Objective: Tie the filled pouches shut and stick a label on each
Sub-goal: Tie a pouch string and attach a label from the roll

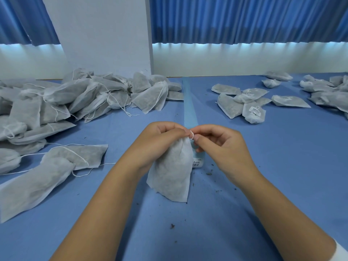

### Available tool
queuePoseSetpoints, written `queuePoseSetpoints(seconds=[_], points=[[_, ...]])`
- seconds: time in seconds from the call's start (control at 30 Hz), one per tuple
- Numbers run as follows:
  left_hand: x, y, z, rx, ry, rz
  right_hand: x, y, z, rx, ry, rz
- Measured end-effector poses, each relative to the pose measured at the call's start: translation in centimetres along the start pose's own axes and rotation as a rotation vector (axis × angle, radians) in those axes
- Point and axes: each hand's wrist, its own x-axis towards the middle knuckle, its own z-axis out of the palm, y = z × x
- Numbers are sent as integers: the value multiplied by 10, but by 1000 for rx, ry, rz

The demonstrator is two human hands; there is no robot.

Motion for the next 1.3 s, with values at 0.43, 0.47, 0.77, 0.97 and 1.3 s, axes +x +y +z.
queuePoseSetpoints(seconds=[0.43,0.47,0.77,0.97,1.3], points=[[4,-4,-1,-39,10,-15,1,0,-2,154,71,80],[4,-4,0,-40,10,-21,2,0,-2,176,83,96],[5,-7,0,6,-109,-79,4,0,-4,248,77,123],[6,-7,1,-6,-111,-119,3,0,-5,215,78,118],[6,-5,5,58,-33,-116,6,-1,-8,190,123,89]])
